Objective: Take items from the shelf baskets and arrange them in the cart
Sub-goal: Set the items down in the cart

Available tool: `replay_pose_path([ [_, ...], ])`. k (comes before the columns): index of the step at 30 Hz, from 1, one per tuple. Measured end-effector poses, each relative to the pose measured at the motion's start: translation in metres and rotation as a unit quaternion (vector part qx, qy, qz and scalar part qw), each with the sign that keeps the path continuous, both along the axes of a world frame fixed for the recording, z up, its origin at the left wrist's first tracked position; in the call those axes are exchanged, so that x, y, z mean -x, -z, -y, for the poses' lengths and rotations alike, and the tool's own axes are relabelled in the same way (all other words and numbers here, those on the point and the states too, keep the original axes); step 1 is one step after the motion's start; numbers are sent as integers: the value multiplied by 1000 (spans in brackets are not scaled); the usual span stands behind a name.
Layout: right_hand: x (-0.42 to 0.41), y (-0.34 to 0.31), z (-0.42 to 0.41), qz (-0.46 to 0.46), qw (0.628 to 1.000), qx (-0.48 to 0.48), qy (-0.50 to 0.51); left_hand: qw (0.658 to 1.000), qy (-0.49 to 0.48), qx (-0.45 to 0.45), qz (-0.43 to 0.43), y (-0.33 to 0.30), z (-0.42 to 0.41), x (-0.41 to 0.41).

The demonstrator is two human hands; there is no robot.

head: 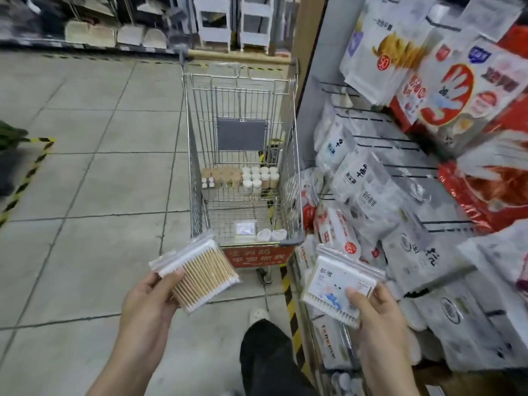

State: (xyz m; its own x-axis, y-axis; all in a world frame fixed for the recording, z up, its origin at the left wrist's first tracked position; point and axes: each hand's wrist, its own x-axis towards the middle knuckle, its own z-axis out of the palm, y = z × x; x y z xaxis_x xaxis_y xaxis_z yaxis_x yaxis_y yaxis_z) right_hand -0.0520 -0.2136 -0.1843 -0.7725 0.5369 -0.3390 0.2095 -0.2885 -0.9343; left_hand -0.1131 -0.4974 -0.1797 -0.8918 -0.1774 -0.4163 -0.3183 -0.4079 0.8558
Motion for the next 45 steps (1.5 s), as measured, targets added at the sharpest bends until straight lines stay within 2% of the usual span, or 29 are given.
replay_pose_path([
  [7, 123, 16, -12, 30, 996, 46, -75, 999, -17, 24, 23, 5, -19, 90],
  [14, 228, 22, -31, 62, 985, 48, -154, 997, -34, 36, 67, 22, -54, 180],
  [20, 282, 51, -34, 123, 973, 36, -190, 986, -37, 54, 150, 54, -67, 223],
  [25, 308, 88, -25, 186, 963, 26, -192, 974, 22, 46, 222, 88, -66, 255],
  [30, 339, 133, -12, 218, 958, -13, -187, 955, 65, -47, 285, 116, -60, 288],
  [34, 371, 176, 0, 244, 949, -26, -196, 947, 29, -155, 280, 141, -58, 312],
  [39, 401, 228, 8, 278, 941, -34, -189, 884, 23, -363, 292, 178, -57, 331],
  [45, 429, 277, 15, 297, 934, -40, -195, 879, -30, -397, 260, 211, -63, 353],
])
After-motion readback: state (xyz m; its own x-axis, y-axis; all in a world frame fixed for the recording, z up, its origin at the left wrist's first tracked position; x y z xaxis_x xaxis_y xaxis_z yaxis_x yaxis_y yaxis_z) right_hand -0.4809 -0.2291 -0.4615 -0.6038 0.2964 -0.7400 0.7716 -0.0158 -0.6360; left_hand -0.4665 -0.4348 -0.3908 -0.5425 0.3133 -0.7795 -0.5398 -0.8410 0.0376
